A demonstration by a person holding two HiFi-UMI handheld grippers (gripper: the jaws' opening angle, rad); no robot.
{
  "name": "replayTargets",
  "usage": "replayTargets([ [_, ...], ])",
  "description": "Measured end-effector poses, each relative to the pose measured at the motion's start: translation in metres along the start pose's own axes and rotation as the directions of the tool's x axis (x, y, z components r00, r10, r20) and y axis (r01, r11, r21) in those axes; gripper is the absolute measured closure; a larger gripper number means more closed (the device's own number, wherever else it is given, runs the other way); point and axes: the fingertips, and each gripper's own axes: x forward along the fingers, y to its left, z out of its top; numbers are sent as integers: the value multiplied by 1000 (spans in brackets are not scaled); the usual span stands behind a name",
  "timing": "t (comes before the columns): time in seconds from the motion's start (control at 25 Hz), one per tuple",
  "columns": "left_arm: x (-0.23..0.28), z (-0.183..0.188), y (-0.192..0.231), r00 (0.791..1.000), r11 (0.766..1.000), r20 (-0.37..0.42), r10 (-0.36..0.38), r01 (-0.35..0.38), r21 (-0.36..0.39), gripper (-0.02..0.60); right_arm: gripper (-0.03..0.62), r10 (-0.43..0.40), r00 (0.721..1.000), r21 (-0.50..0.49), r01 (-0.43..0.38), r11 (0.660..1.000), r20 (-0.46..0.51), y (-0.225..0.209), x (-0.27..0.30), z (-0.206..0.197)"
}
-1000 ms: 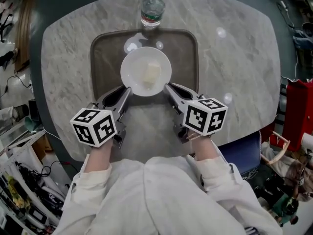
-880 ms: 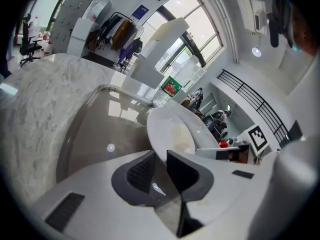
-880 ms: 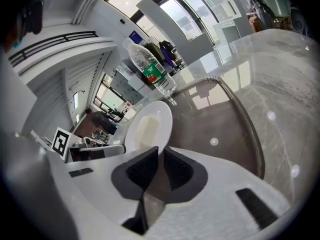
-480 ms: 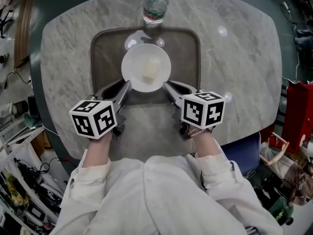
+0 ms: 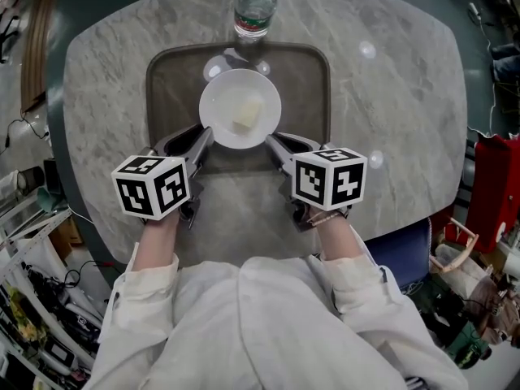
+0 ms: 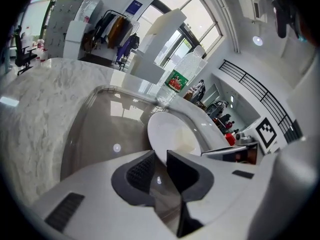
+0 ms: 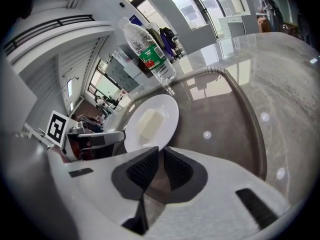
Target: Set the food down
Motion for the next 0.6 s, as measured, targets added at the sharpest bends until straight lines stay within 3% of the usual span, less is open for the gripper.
replayTargets([
  [0.2,0,2,5,1000,1000,13,15,-15,0,518,568,-14,1000,-40,13,999,-5,4,1,-3],
  [0.6,-14,11,0,992,999,118,37,-35,-22,512,568,4,999,-61,-2,998,35,7,-6,-1],
])
